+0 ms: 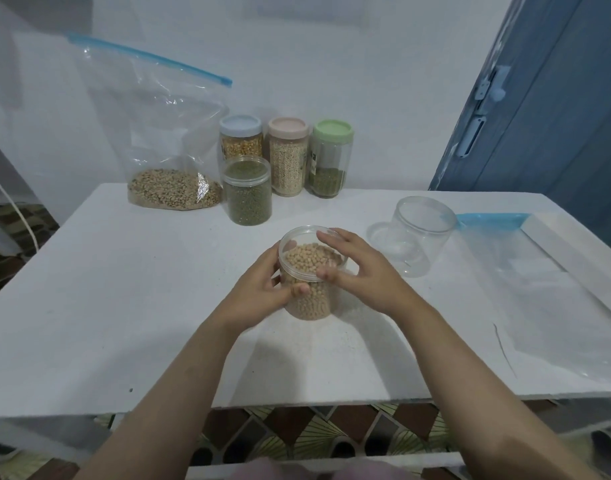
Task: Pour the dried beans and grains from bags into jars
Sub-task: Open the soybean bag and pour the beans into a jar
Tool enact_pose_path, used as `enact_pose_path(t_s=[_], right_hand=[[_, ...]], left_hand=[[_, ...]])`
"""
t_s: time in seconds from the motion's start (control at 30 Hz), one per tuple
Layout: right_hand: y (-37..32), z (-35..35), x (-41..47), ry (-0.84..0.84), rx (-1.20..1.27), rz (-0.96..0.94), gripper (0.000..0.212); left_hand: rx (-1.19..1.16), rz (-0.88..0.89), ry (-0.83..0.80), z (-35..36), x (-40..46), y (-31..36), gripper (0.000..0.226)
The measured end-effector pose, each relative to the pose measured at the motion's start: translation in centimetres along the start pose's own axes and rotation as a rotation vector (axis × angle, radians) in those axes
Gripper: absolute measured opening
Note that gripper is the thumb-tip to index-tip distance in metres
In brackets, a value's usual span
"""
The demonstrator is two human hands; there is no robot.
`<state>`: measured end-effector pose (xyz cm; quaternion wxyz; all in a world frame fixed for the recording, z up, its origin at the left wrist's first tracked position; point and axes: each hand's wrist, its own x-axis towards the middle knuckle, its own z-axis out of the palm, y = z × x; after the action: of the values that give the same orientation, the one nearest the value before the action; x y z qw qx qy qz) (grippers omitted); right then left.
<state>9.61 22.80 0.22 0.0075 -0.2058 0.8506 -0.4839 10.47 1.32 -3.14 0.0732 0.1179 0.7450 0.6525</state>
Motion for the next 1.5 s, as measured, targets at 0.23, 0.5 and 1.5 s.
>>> enact_pose_path(t_s=[0.23,0.5,1.5], right_hand=[[0.2,1.1,-0.5,0.036,-0.001,0.047,0.066],[0.9,-0.6,0.2,-0.08,-0.017,-0.014,0.069],[4.9,0.3,14.3,0.236,-0.047,0.082,0.05]], left_hand=[[0.034,0.044,-0.001,0.4,0.0,-0.1,0.075],[-0.014,0.027,-0.039,-0.1,0.9,-0.3,0.07],[0.645,0.185,0.402,-2.0,15.0,-0.1,0.058]])
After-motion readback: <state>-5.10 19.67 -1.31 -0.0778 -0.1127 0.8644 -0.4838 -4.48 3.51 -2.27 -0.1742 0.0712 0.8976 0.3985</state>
